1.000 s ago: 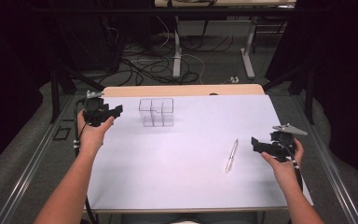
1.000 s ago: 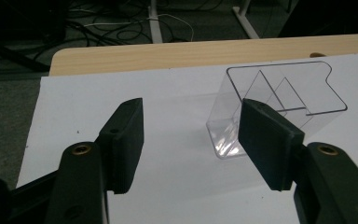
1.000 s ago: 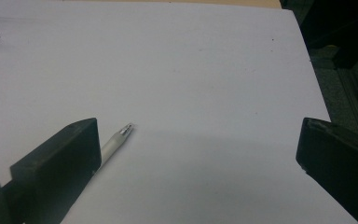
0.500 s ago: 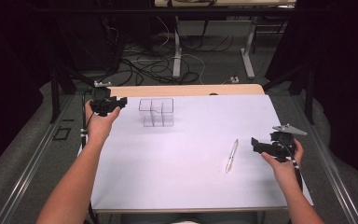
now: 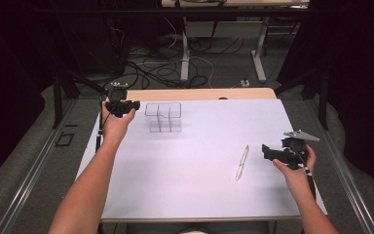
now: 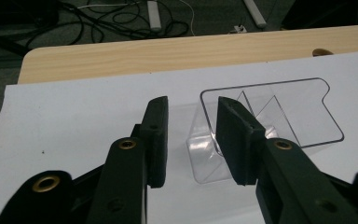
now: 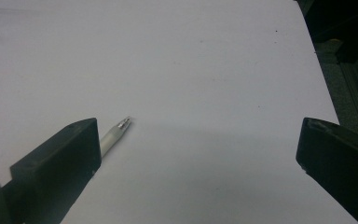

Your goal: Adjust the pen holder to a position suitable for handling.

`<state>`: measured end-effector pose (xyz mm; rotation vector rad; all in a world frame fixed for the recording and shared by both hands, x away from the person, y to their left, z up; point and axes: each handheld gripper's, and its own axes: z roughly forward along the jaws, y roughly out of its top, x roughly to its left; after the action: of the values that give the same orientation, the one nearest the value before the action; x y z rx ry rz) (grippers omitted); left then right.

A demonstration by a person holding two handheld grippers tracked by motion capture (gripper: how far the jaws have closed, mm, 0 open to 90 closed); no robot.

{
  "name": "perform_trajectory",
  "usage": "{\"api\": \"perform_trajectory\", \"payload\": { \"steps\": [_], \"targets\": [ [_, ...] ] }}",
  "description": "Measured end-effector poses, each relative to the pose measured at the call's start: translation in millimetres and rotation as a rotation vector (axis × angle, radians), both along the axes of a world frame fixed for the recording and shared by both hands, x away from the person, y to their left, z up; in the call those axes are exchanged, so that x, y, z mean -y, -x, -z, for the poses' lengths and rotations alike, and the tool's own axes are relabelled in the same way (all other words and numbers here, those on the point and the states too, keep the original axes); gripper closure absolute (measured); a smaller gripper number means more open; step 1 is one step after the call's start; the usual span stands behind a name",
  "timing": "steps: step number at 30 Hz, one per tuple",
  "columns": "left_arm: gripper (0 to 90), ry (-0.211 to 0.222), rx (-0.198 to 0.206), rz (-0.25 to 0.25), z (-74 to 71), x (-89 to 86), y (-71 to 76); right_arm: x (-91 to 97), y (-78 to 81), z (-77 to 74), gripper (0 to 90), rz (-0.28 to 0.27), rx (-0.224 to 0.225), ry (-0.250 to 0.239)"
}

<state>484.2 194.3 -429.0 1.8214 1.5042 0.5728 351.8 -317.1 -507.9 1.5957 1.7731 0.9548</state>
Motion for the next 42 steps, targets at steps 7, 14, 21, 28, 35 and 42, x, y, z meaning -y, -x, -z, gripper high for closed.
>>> {"api": "perform_trajectory", "payload": {
  "steps": [7,14,21,28,35,42],
  "targets": [
    [68.5,0.007,-0.027,0.001,7.7,6.8,-6.7,-0.1,-0.6,0.5,0.0,0.003,0.003,0.014],
    [71.3,0.01,-0.062,0.012,15.0,12.6,-11.4,-1.0,-1.4,1.7,0.0,0.007,-0.001,0.025],
    [74.3,0.007,-0.073,0.016,21.8,17.5,-15.8,-1.8,-1.5,2.2,0.0,0.001,-0.006,0.023],
    [77.2,-0.007,-0.082,0.015,28.5,22.7,-19.8,-2.3,-1.1,2.1,0.0,-0.001,-0.007,0.019],
    [79.9,0.008,-0.106,0.006,36.2,27.1,-24.3,-2.6,-1.1,2.5,0.0,-0.004,-0.012,0.017],
    [82.3,0.0,-0.123,-0.01,39.9,27.5,-26.5,-2.6,-1.2,2.7,0.0,-0.009,-0.013,0.013]
  ]
}}
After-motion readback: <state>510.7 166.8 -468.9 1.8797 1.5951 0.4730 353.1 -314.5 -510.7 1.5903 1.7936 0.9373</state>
